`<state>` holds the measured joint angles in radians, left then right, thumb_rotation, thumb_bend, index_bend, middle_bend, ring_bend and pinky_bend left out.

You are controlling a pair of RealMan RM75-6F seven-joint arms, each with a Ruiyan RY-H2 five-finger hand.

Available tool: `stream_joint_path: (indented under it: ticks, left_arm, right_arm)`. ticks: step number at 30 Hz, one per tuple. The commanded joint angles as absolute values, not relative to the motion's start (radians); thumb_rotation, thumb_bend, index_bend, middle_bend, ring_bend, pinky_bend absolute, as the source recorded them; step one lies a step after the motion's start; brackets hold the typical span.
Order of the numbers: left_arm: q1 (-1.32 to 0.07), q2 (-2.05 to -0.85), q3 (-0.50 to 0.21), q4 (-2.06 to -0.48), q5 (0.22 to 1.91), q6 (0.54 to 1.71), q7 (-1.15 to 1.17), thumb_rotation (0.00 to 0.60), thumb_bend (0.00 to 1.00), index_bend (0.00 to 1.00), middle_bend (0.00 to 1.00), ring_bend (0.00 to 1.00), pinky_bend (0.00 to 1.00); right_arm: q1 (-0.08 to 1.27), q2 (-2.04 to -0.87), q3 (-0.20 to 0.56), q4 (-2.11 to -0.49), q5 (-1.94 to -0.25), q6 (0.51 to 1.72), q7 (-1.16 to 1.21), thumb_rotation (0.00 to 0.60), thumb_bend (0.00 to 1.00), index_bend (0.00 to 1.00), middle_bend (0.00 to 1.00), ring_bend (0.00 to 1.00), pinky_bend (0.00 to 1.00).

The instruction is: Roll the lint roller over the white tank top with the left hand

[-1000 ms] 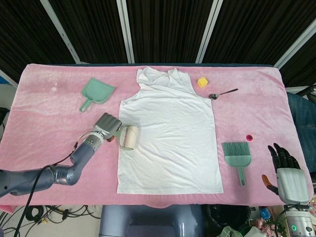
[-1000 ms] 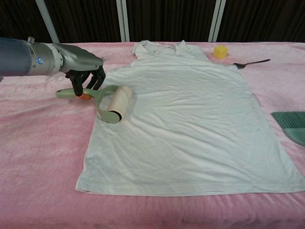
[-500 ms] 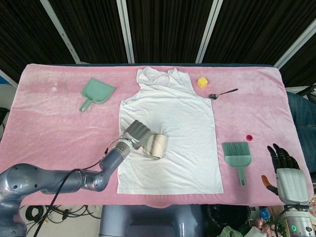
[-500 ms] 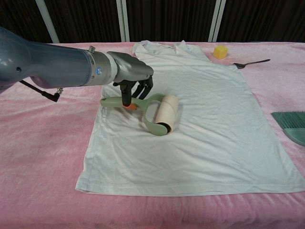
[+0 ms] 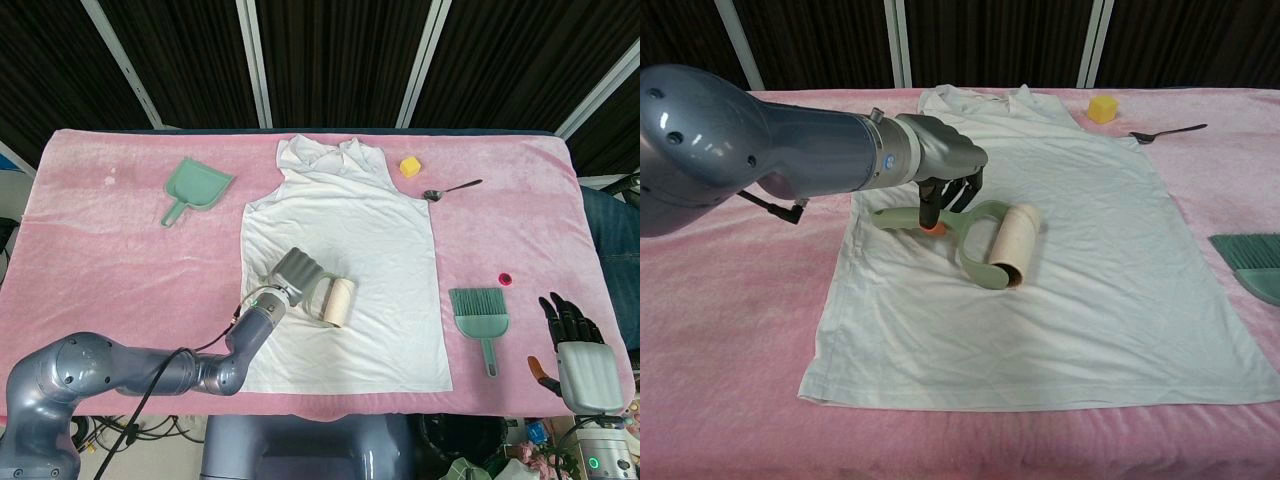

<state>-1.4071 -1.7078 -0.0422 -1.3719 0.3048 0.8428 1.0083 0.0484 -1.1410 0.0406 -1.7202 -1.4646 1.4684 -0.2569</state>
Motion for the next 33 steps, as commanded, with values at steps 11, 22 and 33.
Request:
stream_joint_path:
  ticks: [11,22,33]
  left_arm:
    - [-1.337,-1.548,0.062,-1.481,0.313,0.848,0.994,0.6,0.55,0.72,0.63,0.52,0.7]
    - [-1.234,-1.454,0.101,-1.474,0.424,0.796,0.851,0.6,0.55,0.72,0.63,0.52,0.7]
    - [-1.08,-1.397,0.042,-1.45,0.675,0.819,0.553,0.6,0.55,0.72,0.64,0.52,0.7]
  right_arm:
    - [0.046,-1.146,0.04,-1.725,-1.464,1.472,-0.264,0.6,0.2,0.0,0.04,0.1,0.21]
    - [0.046,-1.145,0.04,-1.727,-1.461,1.47,-0.267,0.6,0.21,0.0,0.04,0.1,0.21]
    - [0.045,-1.145,0.04,-1.728,-1.455,1.47,-0.27,0.6,0.21,0.0,0.04,0.1,0.21]
